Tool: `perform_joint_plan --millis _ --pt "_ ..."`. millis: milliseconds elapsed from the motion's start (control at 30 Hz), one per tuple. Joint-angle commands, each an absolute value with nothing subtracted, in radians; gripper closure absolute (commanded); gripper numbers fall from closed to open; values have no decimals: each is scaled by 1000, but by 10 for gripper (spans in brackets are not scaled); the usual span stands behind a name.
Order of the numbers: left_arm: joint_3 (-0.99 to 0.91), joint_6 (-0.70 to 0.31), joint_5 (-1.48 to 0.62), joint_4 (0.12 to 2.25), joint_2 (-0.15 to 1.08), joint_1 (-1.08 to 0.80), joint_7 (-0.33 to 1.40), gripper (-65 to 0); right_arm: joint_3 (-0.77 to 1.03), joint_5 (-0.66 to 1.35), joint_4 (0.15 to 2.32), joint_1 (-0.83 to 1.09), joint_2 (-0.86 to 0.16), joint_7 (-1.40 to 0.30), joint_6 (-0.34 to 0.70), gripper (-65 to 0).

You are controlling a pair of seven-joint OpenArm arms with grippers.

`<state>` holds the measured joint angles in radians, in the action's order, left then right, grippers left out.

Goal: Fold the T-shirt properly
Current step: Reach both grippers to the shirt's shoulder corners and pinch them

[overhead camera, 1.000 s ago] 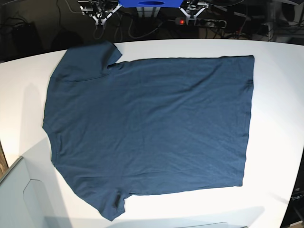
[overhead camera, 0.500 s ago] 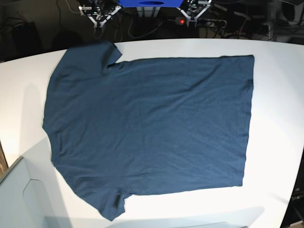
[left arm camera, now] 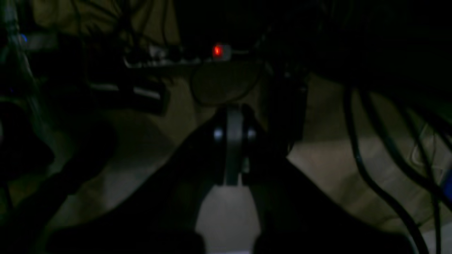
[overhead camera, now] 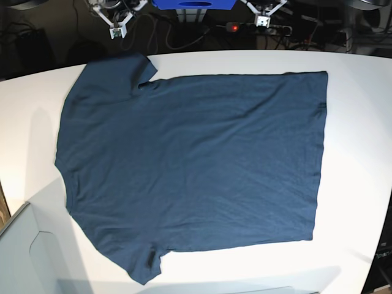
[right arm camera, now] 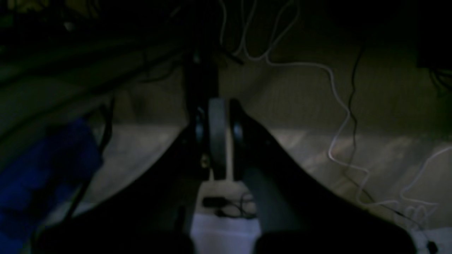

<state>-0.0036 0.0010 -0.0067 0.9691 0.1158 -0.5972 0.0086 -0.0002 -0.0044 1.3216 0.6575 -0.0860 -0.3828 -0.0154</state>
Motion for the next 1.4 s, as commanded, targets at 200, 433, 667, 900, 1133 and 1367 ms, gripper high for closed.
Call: perform_joint_plan --millis 200,433,667,900,1133,1367 --pt "-7 1 -7 1305 154 -811 7 0 1 -4 1495 769 -116 -375 -4 0" --pt "-7 1 -7 1531 179 -920 7 0 4 -119 1643 854 -130 -375 -4 0" --pt "-7 2 -7 1659 179 -977 7 -43 4 -163 1836 940 -127 -394 -4 0" --pt "-18 2 -7 1839 179 -1050 7 -248 2 -160 2111 978 -128 -582 2 -1" --pt "-139 2 -8 1966 168 -1064 7 -254 -2 -159 2124 946 -130 -591 45 -62" --pt "-232 -1 -174 1959 180 -1012 8 -257 2 -159 2124 905 -128 -591 85 -339"
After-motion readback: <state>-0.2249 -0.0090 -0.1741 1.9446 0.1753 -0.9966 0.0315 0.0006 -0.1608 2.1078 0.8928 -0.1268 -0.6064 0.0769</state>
